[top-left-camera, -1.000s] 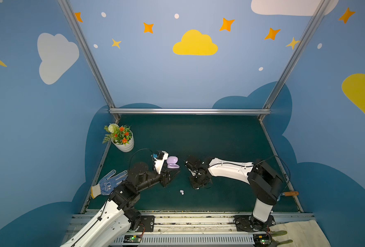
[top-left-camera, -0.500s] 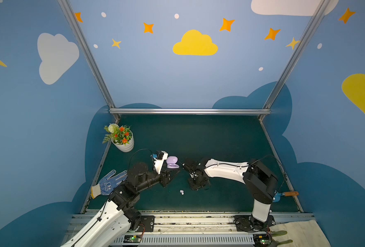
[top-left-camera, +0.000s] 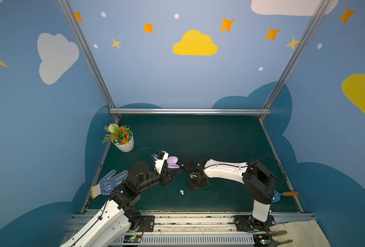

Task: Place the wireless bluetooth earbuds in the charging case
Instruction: 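Lift the earbud and carry it to the open case in the left gripper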

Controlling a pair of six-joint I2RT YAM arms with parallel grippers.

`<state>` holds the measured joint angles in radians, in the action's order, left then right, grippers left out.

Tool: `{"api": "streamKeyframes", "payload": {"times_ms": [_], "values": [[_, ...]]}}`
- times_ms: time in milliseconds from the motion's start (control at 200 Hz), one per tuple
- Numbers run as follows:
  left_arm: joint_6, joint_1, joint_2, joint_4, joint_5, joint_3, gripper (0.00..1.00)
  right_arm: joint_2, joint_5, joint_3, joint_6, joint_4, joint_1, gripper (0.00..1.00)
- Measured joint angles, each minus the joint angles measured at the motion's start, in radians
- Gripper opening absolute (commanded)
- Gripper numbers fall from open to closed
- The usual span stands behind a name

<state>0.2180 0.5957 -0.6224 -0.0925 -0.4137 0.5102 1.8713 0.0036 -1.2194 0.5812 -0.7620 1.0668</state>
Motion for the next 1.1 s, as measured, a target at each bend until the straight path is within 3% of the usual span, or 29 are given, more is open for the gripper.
{"api": "streamKeyframes", "payload": {"times_ms": [200, 441, 881, 1101], "values": [[0.000, 0.000, -0.022, 0.037, -0.008, -0.016, 0.20, -0.060, -0.002, 0.042, 0.002, 0.009, -0.036, 0.13], [0.004, 0.000, -0.079, 0.162, -0.039, -0.074, 0.20, -0.248, -0.032, 0.077, -0.005, 0.009, -0.124, 0.13], [-0.035, 0.001, -0.381, 0.485, -0.162, -0.070, 0.20, -0.597, -0.102, 0.089, -0.057, -0.020, -0.307, 0.15], [-0.062, 0.011, -0.556, 0.640, -0.270, 0.029, 0.20, -0.681, -0.180, 0.051, -0.088, -0.029, -0.379, 0.14]]}}
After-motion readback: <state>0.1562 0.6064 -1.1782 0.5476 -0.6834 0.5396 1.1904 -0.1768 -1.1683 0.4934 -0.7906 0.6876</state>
